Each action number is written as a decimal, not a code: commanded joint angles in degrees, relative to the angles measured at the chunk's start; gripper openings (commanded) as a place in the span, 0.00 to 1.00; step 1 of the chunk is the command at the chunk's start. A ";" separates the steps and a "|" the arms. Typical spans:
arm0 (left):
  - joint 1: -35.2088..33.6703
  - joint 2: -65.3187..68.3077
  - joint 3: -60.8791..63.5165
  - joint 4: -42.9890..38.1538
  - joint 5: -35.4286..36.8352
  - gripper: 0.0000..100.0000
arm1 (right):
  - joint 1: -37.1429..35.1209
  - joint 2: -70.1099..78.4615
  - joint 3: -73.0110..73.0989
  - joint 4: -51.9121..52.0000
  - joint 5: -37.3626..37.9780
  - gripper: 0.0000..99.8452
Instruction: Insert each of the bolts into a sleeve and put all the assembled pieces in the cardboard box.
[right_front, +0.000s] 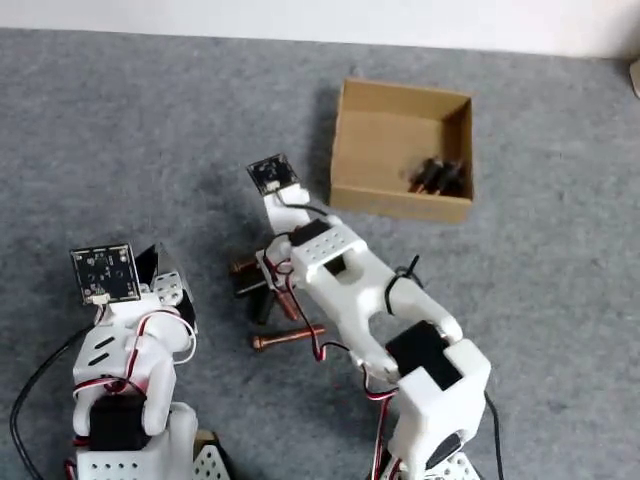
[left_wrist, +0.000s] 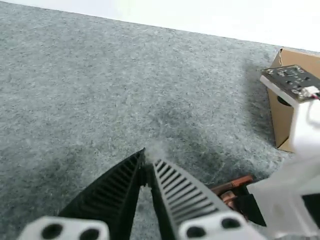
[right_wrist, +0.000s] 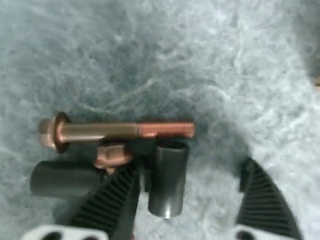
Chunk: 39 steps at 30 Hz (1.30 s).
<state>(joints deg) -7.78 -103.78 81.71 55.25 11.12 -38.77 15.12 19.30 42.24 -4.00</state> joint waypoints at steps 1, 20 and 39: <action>-0.31 -0.31 -2.33 -1.14 0.26 0.01 | -0.48 0.13 -1.63 2.95 -0.79 0.06; -0.31 -0.22 -2.24 -1.23 0.26 0.01 | -0.04 -20.70 -4.09 11.38 1.05 0.00; 1.01 24.57 -23.96 5.98 9.41 0.08 | 15.78 -65.80 23.78 17.10 8.44 0.00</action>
<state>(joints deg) -7.78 -91.82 65.45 61.58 18.77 -24.00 -44.40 41.19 59.47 3.38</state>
